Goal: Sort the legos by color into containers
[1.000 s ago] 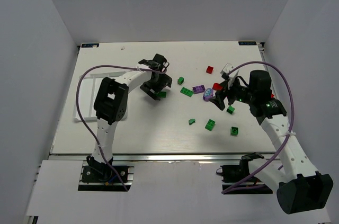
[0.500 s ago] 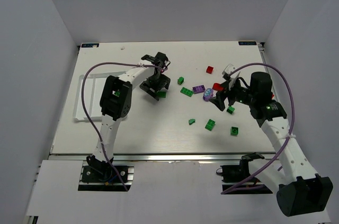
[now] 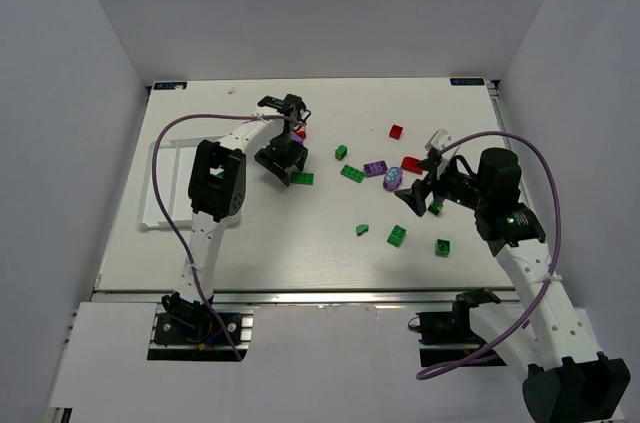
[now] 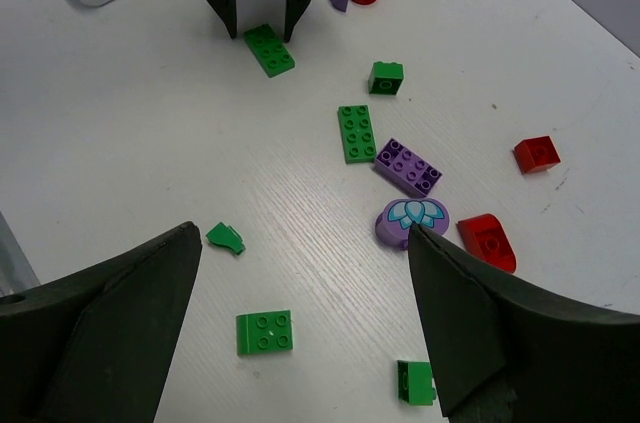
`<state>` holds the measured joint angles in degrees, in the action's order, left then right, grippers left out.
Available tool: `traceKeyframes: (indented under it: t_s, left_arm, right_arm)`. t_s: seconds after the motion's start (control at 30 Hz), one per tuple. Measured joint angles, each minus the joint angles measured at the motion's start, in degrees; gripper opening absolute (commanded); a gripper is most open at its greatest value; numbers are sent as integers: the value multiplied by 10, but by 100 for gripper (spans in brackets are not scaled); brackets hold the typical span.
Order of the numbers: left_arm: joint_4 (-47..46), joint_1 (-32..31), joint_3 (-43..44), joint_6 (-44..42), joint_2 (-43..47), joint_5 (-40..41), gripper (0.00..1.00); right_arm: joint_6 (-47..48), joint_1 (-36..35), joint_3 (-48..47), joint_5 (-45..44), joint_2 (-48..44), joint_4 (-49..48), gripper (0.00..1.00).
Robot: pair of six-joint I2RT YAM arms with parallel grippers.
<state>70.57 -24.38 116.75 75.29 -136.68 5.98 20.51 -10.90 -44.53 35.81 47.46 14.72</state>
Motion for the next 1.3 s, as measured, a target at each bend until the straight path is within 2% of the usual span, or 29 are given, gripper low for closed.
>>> traceKeyframes:
  t_s: [0.07, 0.17, 0.33, 0.57, 0.87, 0.97, 1.0, 1.1, 1.13, 1.27, 1.3]
  left_arm:
    - [-4, 0, -2, -1, 1, 0, 65]
    - [-8, 0, -5, -3, 3, 0, 64]
    - [-12, -3, -11, -5, 6, 0, 72]
    - [-28, -15, -51, 0, 29, 1, 75]
    - [-23, -29, -36, 14, 21, 0, 66]
    - [-22, -34, -34, 18, 19, 0, 59]
    - [-22, -35, -34, 20, 19, 0, 48]
    - [-26, -37, -39, 22, 23, -2, 33]
    - [-29, -37, -43, 21, 26, -2, 25]
    - [-40, -38, -55, 17, 33, -2, 14]
    - [-49, -38, -55, 3, 33, -2, 5]
  right_arm:
    - [-1, 0, 3, 2, -3, -1, 88]
    - [-5, 0, 4, 2, -3, -3, 88]
    - [-8, 0, 5, 4, -3, -3, 88]
    - [-9, 0, 5, 4, -1, -6, 88]
    - [-9, 0, 5, 4, -2, -14, 88]
    - [-9, 0, 10, 4, -7, -15, 88]
    - [-9, 0, 12, 4, -9, -15, 88]
    - [-9, 0, 13, 4, -13, -14, 88]
    - [-9, 0, 13, 4, -14, -14, 88]
    - [-9, 0, 13, 6, -18, -13, 87]
    - [-8, 0, 13, 6, -18, -12, 67]
